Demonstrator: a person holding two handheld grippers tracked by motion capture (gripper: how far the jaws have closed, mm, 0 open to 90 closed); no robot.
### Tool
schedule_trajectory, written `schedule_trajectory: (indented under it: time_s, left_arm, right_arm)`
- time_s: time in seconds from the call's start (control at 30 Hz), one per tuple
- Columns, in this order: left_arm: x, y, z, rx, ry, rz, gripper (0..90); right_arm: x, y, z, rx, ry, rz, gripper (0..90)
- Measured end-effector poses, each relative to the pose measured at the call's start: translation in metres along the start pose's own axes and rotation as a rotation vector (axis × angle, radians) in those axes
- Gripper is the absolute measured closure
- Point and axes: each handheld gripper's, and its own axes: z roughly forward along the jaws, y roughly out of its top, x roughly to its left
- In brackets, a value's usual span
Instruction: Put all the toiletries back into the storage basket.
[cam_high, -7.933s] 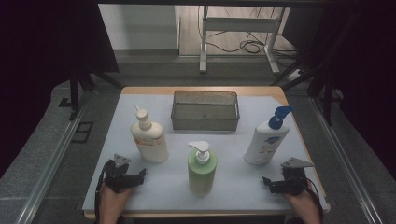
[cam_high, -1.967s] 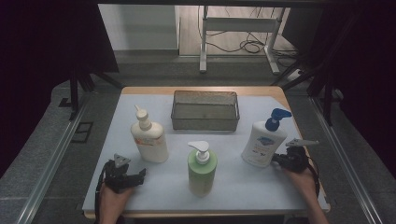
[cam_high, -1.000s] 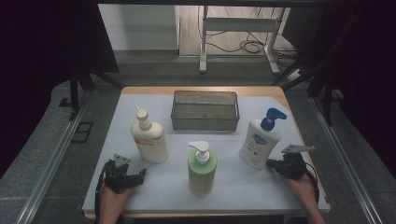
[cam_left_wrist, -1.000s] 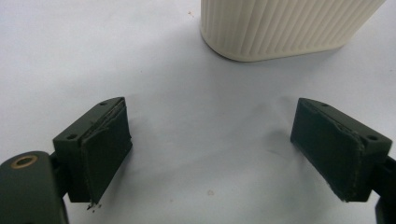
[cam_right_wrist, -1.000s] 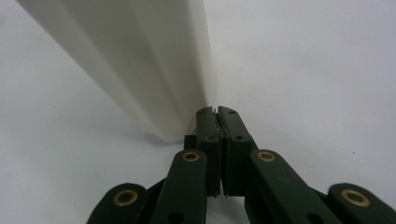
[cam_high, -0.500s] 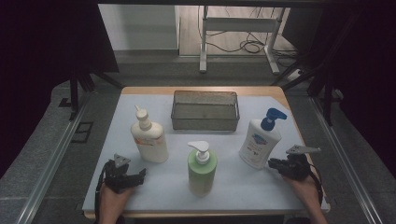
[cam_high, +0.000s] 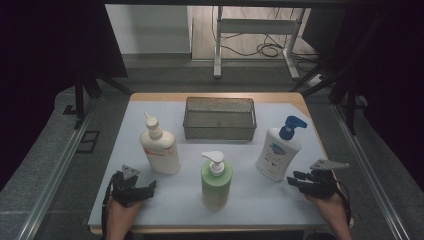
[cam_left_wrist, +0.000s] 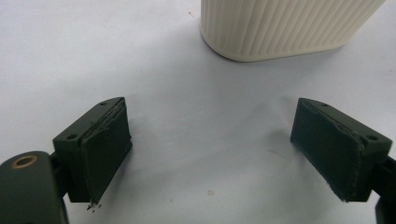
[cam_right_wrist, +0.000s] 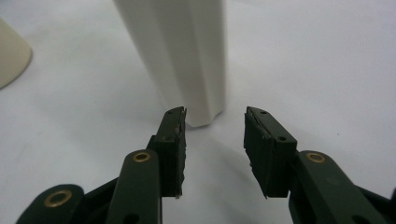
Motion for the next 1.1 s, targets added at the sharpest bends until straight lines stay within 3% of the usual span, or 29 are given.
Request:
schedule_trajectory:
  time_s: [0.2,0.63,1.1]
  left_arm:
    - [0.000,0.000,0.000,0.000,0.000,0.000,11.8]
    - [0.000,0.000,0.000,0.000,0.000,0.000,11.8]
    - [0.000,0.000,0.000,0.000,0.000,0.000,11.8]
  right_arm:
    - [0.005,0.002,-0.003,-0.011,-0.001,-0.022,49.4]
    - [0.010,0.014,-0.007,-0.051,0.028,-0.021,38.2]
    - [0.014,0.032,-0.015,-0.091,0.021,-0.052,31.8]
